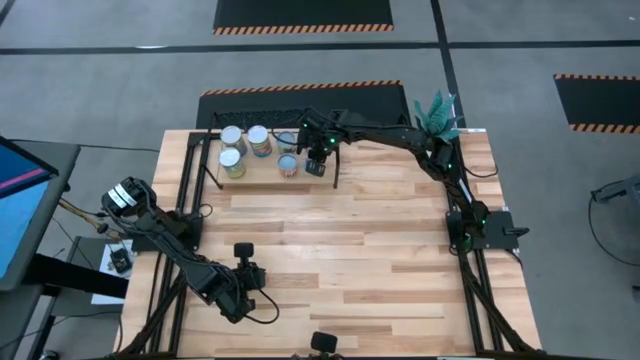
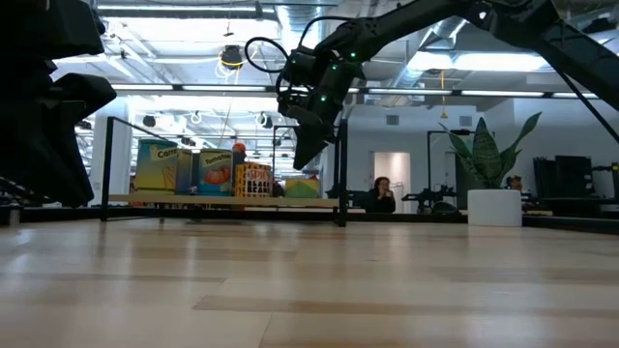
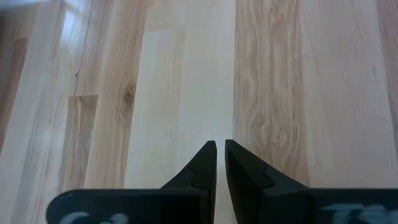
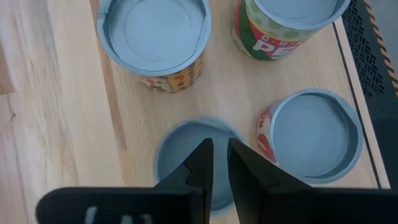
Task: Pick and place cans onto a shelf
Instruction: Put the mushroom can on the shelf
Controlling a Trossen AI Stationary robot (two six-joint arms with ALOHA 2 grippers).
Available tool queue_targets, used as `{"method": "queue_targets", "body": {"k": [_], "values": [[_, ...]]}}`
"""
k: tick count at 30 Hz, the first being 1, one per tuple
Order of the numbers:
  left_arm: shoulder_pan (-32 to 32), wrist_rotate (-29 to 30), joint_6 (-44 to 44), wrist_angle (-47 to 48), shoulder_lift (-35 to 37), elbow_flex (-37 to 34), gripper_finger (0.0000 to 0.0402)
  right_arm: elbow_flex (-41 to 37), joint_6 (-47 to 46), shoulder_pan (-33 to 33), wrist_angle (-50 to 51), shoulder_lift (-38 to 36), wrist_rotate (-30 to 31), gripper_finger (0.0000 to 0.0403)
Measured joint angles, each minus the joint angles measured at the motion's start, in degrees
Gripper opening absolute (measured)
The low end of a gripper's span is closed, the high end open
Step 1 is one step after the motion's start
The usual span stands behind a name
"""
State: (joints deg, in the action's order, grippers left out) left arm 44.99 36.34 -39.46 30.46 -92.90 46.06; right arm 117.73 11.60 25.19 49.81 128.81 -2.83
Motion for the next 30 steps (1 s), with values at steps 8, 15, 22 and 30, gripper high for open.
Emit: {"method": "queue_targets", "body": {"k": [8, 15, 22, 30], "values": [[0.00, 0.06, 1.88, 0.28, 0.00, 0.44, 0.0022, 0.19, 2.46, -1.18, -0.56, -0.09, 0.77, 0.0073], [0.02, 0.55, 11.78, 2.00, 0.02, 6.95, 0.0022, 6.34, 6.55, -4.87, 5.72, -0.42, 2.22, 0.0073], [0.04, 7.50, 10.79, 21.94, 0.04, 14.25, 0.0022, 14.36, 8.69, -9.79, 22.24, -0.50, 10.52, 0.0073], [-0.02, 24.12, 6.68, 52.21, 5.54, 24.34, 0.0022, 16.04, 10.42, -13.02, 35.61, -0.46, 10.40, 0.0072]]}}
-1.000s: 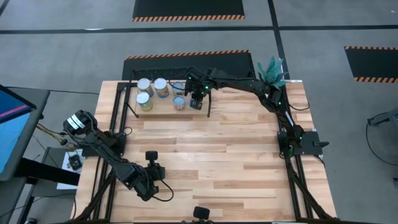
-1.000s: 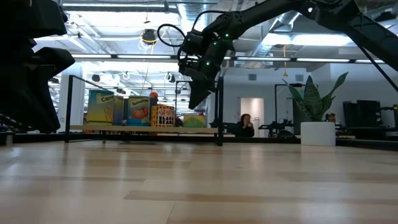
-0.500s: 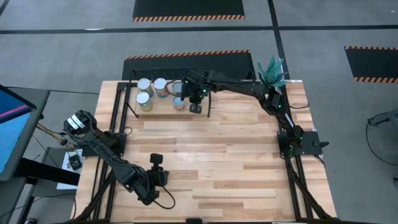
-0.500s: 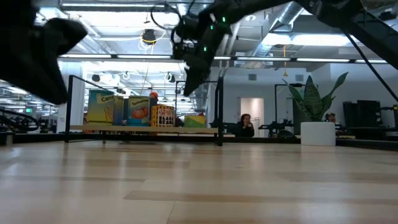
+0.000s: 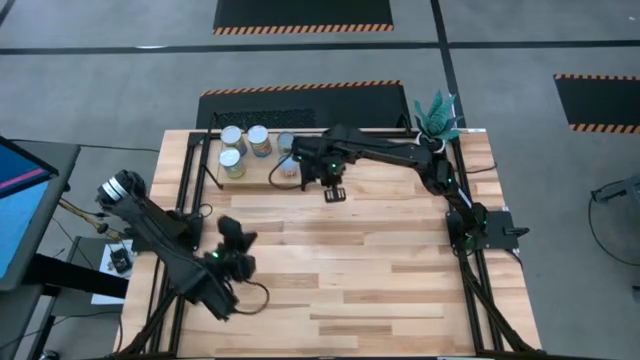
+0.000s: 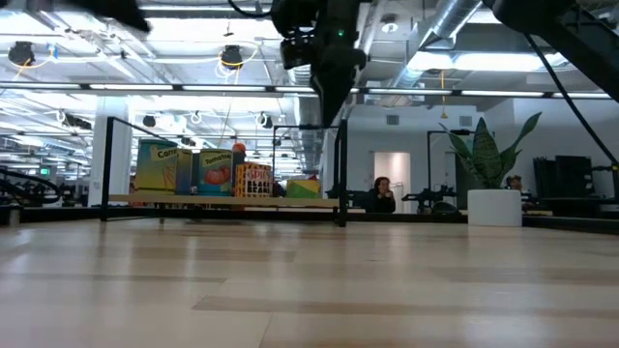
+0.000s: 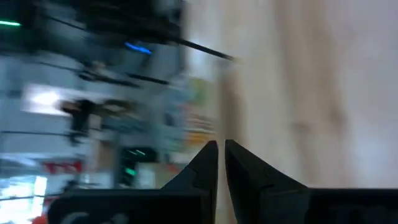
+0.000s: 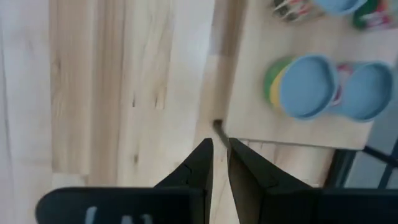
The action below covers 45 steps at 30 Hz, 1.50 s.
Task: Pick and place cans onto a shelf
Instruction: Put the mushroom can on the shelf
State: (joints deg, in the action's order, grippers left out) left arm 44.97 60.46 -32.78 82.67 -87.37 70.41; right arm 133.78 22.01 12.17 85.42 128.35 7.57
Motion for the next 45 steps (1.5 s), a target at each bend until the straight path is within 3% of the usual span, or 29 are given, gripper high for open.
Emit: {"method": "queue_targets", "body": {"k": [3, 6, 11, 16, 19, 22, 31, 45], "values": [[-1.12, 6.39, 0.60, 4.89, 7.27, 0.70, 0.0022, 0.00, -0.92, -0.07, 1.19, 0.02, -0.10, 0.0072], [-3.61, 6.89, 0.63, 5.09, 17.08, 0.70, 0.0022, 0.00, -0.66, -0.03, 0.58, 0.02, -0.09, 0.0072], [-8.75, 3.01, 2.62, -0.68, 33.21, 0.68, 0.0022, 0.00, 2.32, 0.54, -5.43, 0.04, -0.21, 0.0072], [-13.35, -1.30, 15.57, -13.59, 44.78, 0.68, 0.0022, 0.04, 7.32, 1.54, -15.14, 0.38, -0.13, 0.0072], [-15.68, -8.64, 24.50, -21.66, 49.03, 0.70, 0.0022, 0.04, 8.46, 2.13, -17.65, 0.39, -0.02, 0.0072], [-17.57, -14.57, 30.28, -26.40, 50.51, 0.70, 0.0022, 0.00, 8.13, 2.68, -18.18, 1.32, 0.63, 0.0072], [-19.89, -16.30, 31.80, -25.64, 46.91, 0.66, 0.0022, 0.26, 10.45, 2.34, -17.36, 8.70, 7.76, 0.0072], [-19.88, -18.13, 35.13, -26.25, 42.93, 0.66, 0.0022, 1.05, 7.78, 3.09, -19.14, 9.38, 14.87, 0.0072]]}}
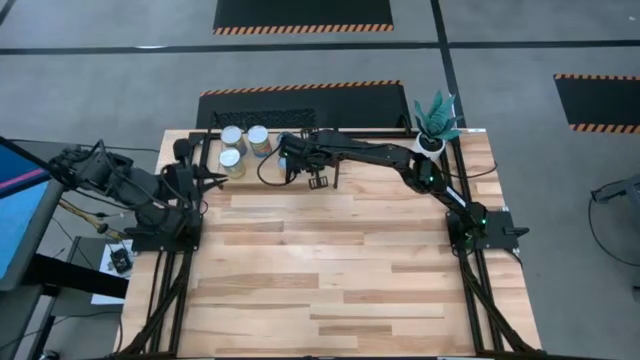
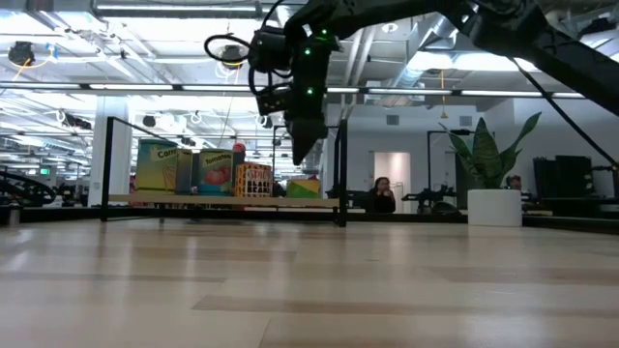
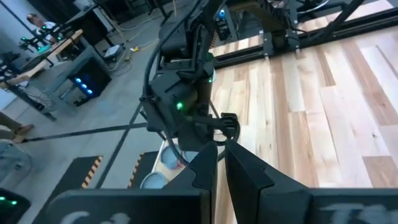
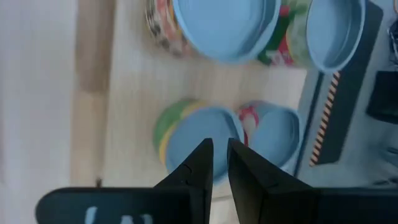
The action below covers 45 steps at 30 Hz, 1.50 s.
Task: Pick and place cans onto a shelf
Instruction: Put the mushroom can on the shelf
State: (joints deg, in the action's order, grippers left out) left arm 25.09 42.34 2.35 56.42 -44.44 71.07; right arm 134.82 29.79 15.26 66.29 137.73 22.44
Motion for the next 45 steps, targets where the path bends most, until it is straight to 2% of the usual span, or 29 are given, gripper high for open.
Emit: {"method": "queue_targets", "body": {"k": [4, 9, 16, 32, 36, 45], "values": [[-0.01, -0.19, -0.73, 0.00, -0.32, 0.00, 0.0022, -0.09, -0.10, -0.34, -0.79, 0.38, 0.67, 0.0072], [-0.01, -0.14, -1.55, 0.01, -0.19, 0.00, 0.0022, -0.26, -2.07, -1.79, -0.94, 3.29, 8.05, 0.0071], [0.01, -0.16, -1.95, 0.05, -0.14, 0.00, 0.0022, -0.22, -1.55, -3.74, -2.65, 4.34, 11.84, 0.0070], [-0.01, -0.19, -2.58, 0.24, -0.19, 0.00, 0.0022, -0.17, -6.00, -2.26, -0.37, 3.74, 11.99, 0.0070], [0.01, -0.19, -2.58, 0.24, -0.21, 0.00, 0.0022, -0.20, -6.41, -1.85, 0.03, 3.74, 9.04, 0.0070], [-0.01, -1.76, -3.07, 0.26, -0.21, 0.00, 0.0022, -0.20, -9.40, -1.25, 1.78, 3.74, 7.39, 0.0070]]}}
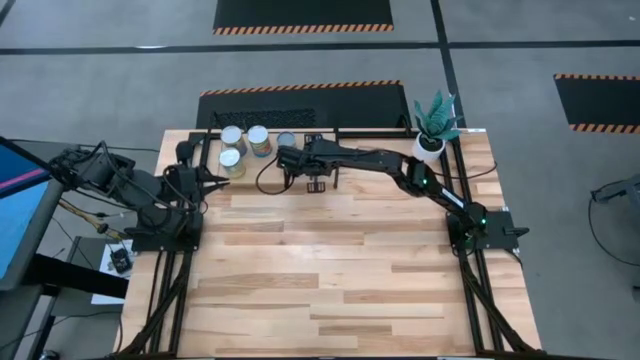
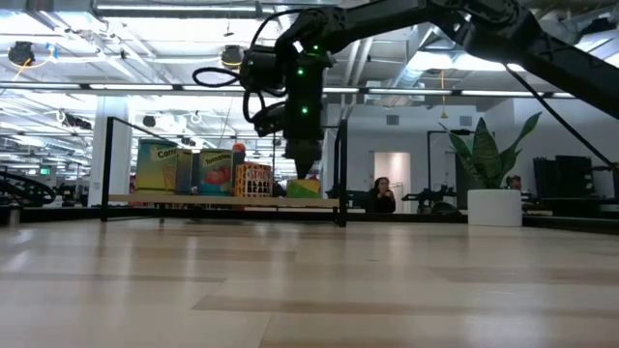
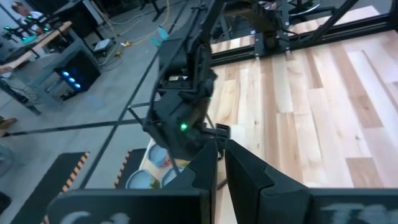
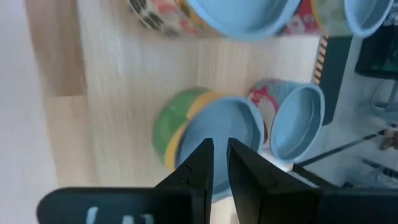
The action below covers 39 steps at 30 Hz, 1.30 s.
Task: Pick and place cans onto a shelf
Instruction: Put the mushroom can on the shelf, then adjust the black beans can on the shelf
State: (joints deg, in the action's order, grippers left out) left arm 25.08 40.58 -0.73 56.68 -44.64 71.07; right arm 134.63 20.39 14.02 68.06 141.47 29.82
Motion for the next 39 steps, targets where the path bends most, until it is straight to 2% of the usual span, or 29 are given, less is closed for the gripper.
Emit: {"method": "queue_targets", "body": {"k": [9, 28, 36, 39], "values": [[0.01, -1.29, -0.16, -0.02, 0.02, 0.00, 0.0022, 0.00, -1.07, -0.06, 1.80, 0.00, -2.94, 0.0070], [0.02, -1.25, -0.16, -0.02, 0.01, 0.00, 0.0022, 0.00, -1.51, -1.71, 2.34, 0.00, -2.99, 0.0070], [0.02, -1.25, -0.60, -0.02, 0.00, 0.00, 0.0022, 0.00, -1.53, -2.41, 3.19, 0.00, -2.54, 0.0070], [0.01, -1.23, -0.60, -0.02, 0.00, 0.00, 0.0022, 0.00, -1.52, -2.85, 3.20, 0.00, 0.16, 0.0070]]}}
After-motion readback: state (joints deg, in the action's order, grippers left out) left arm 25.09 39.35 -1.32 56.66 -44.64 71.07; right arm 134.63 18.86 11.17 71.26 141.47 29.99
